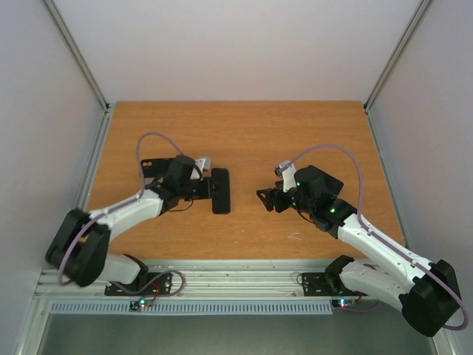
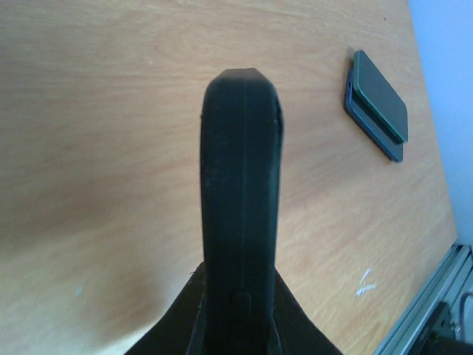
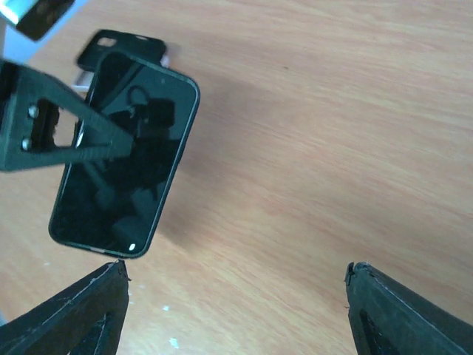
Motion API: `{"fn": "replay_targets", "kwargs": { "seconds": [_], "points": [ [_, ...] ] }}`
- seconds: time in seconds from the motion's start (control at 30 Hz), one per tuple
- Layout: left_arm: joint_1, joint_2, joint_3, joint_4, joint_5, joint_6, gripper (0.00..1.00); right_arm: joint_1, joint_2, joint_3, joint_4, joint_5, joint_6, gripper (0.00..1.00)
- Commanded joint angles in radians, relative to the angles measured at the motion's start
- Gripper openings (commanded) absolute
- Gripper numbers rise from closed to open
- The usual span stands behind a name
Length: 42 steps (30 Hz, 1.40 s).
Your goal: Put the phone into the phone case
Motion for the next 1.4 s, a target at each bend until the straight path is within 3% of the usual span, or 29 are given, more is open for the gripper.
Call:
{"fn": "replay_targets", "kwargs": {
  "seconds": [0.0,0.37,0.63,0.7,0.8,0.97,1.37],
  "points": [
    [0.029,0.191,0.183,0.171,0.097,-0.074,0.00,-0.006,-0.021,-0.039,0.063,0.149,0.042,0.82],
    [0.080,0.629,0.561,0.153,0.190,-0.153,0.00,-0.005,-0.016,-0.093,0.119,0.259,0.072,0.85],
    [0.105,0.737,0.612,0.117,0.211,-0.165,0.03,-0.005,0.014,-0.084,0.122,0.249,0.073,0.85],
    [0.112,0.738,0.611,0.080,0.199,-0.155,0.06,-0.005,0.012,-0.085,0.123,0.250,0.074,0.85],
    [0.128,0.733,0.620,-0.030,0.159,-0.122,0.23,-0.005,0.016,-0.086,0.126,0.245,0.076,0.86],
    [0.146,0.727,0.657,-0.164,0.098,-0.055,0.40,-0.005,0.030,-0.075,0.114,0.238,0.077,0.86],
    [0.159,0.621,0.737,-0.466,-0.117,0.058,0.71,-0.005,0.033,-0.068,0.099,0.241,0.076,0.86]
  ]
}}
